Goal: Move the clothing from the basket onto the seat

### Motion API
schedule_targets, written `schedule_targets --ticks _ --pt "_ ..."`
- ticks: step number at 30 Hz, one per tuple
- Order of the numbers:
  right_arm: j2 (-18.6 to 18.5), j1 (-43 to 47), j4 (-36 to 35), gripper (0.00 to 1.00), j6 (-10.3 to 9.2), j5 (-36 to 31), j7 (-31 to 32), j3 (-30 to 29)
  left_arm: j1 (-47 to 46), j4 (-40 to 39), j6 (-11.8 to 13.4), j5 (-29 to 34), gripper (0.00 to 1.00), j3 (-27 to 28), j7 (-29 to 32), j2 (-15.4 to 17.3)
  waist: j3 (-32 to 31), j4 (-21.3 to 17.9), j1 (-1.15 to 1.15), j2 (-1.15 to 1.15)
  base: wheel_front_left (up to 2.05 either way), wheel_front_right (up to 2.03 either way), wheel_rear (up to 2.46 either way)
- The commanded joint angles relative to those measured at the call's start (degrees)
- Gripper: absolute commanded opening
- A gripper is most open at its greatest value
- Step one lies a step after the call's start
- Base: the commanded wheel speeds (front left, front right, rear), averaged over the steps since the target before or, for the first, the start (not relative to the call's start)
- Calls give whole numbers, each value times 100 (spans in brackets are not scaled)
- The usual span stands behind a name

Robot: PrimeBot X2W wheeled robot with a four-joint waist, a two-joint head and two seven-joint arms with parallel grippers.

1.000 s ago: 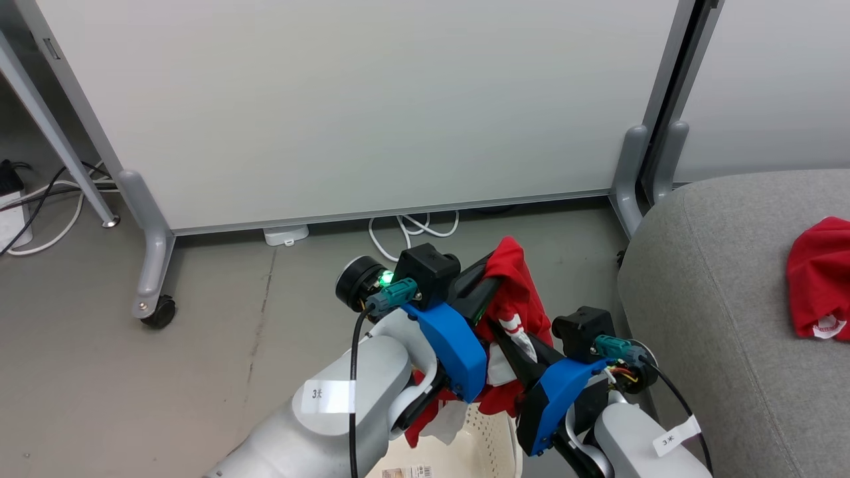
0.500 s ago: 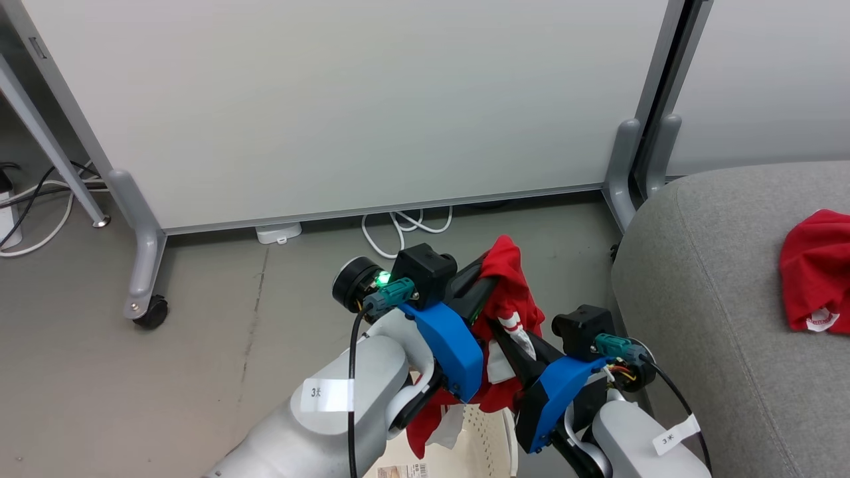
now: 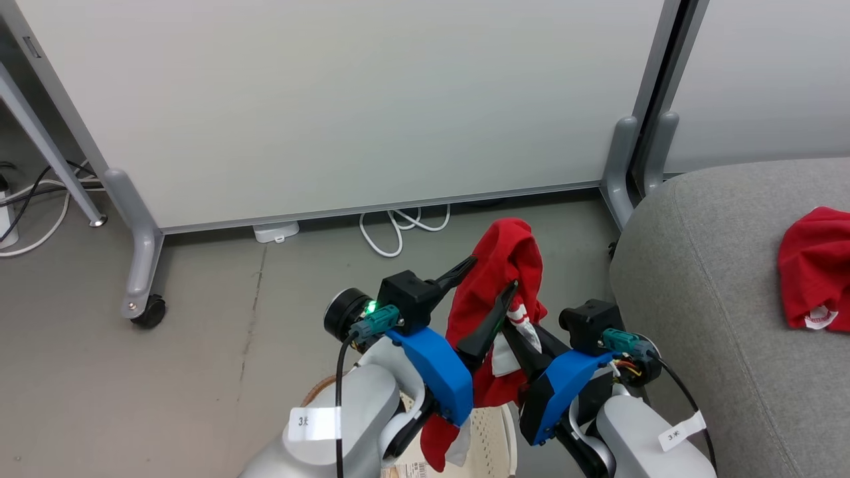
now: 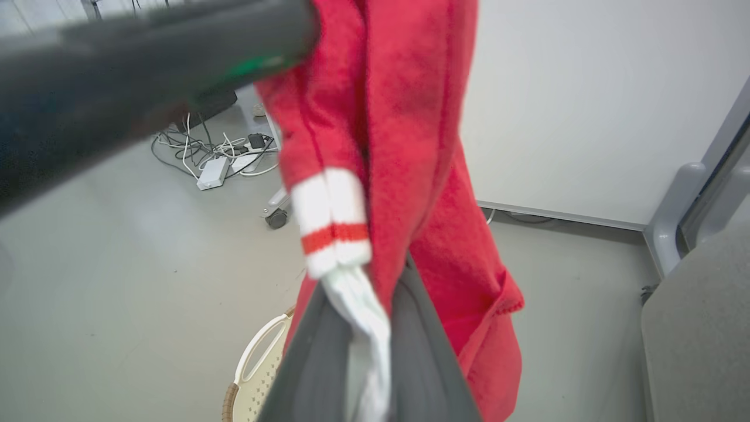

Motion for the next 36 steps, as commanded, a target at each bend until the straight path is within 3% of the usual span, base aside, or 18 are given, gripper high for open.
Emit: schedule_targets --ticks 1,16,21,36 --pt "-7 -77 7 0 3 -9 -58 -41 200 -59 -15 115 100 179 -15 32 10 19 0 0 0 0 0" --pt "-7 30 -53 0 3 -170 -49 -335 1730 -1206 -14 1323 100 1718 -15 519 82 159 0 0 0 0 0" --pt "-7 92 -95 0 3 -214 -46 -423 2237 -1596 -14 1726 100 2214 -15 542 88 220 0 0 0 0 0" --pt "-7 216 -193 0 3 -260 -14 -597 2820 -1724 -14 2065 100 2789 -15 540 55 259 0 0 0 0 0"
